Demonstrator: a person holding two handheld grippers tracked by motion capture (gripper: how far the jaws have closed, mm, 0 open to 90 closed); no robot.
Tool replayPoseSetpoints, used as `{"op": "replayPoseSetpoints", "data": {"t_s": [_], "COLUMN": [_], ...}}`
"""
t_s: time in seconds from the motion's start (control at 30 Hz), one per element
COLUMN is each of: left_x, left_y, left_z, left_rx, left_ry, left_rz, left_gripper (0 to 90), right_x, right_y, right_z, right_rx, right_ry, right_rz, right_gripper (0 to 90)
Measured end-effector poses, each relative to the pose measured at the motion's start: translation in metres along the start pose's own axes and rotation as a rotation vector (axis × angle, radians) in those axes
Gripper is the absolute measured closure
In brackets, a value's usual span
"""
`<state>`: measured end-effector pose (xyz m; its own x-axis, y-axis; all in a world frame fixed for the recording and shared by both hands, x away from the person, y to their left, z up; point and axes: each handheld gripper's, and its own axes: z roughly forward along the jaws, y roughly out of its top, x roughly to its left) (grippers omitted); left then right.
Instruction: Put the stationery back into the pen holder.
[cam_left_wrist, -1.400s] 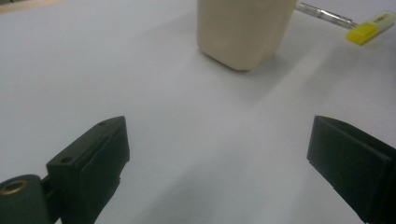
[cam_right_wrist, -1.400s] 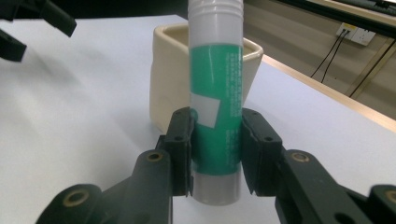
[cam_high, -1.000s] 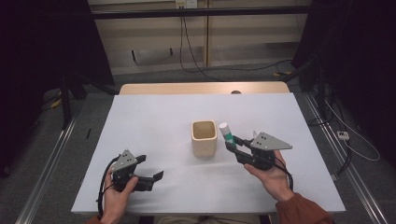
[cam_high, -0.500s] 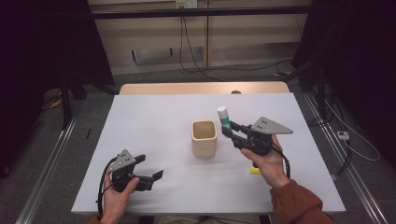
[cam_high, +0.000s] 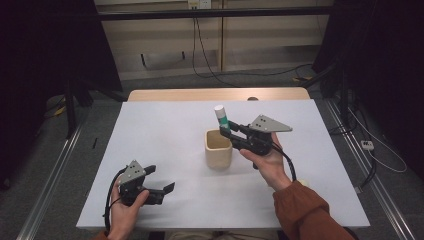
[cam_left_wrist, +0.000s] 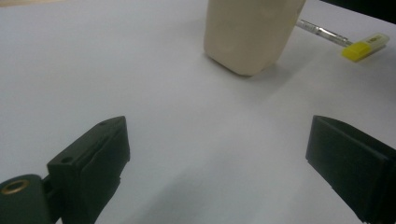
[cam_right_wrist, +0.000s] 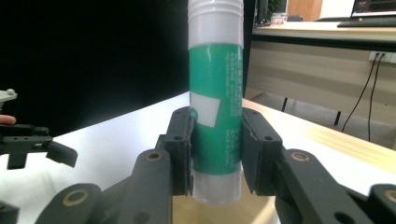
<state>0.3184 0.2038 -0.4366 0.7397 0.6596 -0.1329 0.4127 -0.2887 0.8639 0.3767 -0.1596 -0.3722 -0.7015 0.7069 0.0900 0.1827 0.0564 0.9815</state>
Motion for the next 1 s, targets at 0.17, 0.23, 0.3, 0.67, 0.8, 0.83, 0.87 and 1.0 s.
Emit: {"op": "replayPoseSetpoints", "data": {"t_s": [0.17, 0.23, 0.3, 0.67, 0.8, 0.83, 0.87, 1.0], "left_x": [0.0, 0.0, 0.0, 0.0, -0.001, -0.001, -0.001, -0.001], "left_y": [0.0, 0.0, -0.001, -0.001, -0.001, -0.001, -0.001, 0.0], "left_z": [-0.001, -0.001, 0.0, 0.001, 0.001, 0.001, 0.001, 0.002], "left_rx": [0.001, 0.004, 0.007, 0.014, 0.017, 0.015, 0.016, 0.024], "left_ry": [0.005, 0.001, -0.007, -0.005, -0.005, -0.006, -0.004, -0.004], "left_rz": [0.005, -0.004, -0.006, -0.005, 0.004, 0.007, 0.011, 0.015], "left_gripper": [6.2, 6.2, 6.3, 6.3, 6.3, 6.3, 6.3, 6.3], "right_x": [-0.005, -0.006, -0.005, -0.004, -0.004, -0.004, -0.004, -0.006], "right_y": [-0.008, -0.011, -0.014, -0.028, -0.03, -0.029, -0.027, -0.019], "right_z": [0.015, 0.019, 0.02, 0.023, 0.023, 0.023, 0.021, 0.014], "right_rx": [0.023, 0.028, 0.032, 0.065, 0.076, 0.076, 0.071, 0.039], "right_ry": [-0.005, -0.004, 0.008, 0.012, 0.009, 0.003, -0.006, -0.017], "right_rz": [0.024, 0.025, 0.018, 0.014, 0.025, 0.033, 0.036, 0.036], "right_gripper": [67.0, 66.9, 66.9, 66.7, 58.7, 50.5, 45.2, 32.9]}}
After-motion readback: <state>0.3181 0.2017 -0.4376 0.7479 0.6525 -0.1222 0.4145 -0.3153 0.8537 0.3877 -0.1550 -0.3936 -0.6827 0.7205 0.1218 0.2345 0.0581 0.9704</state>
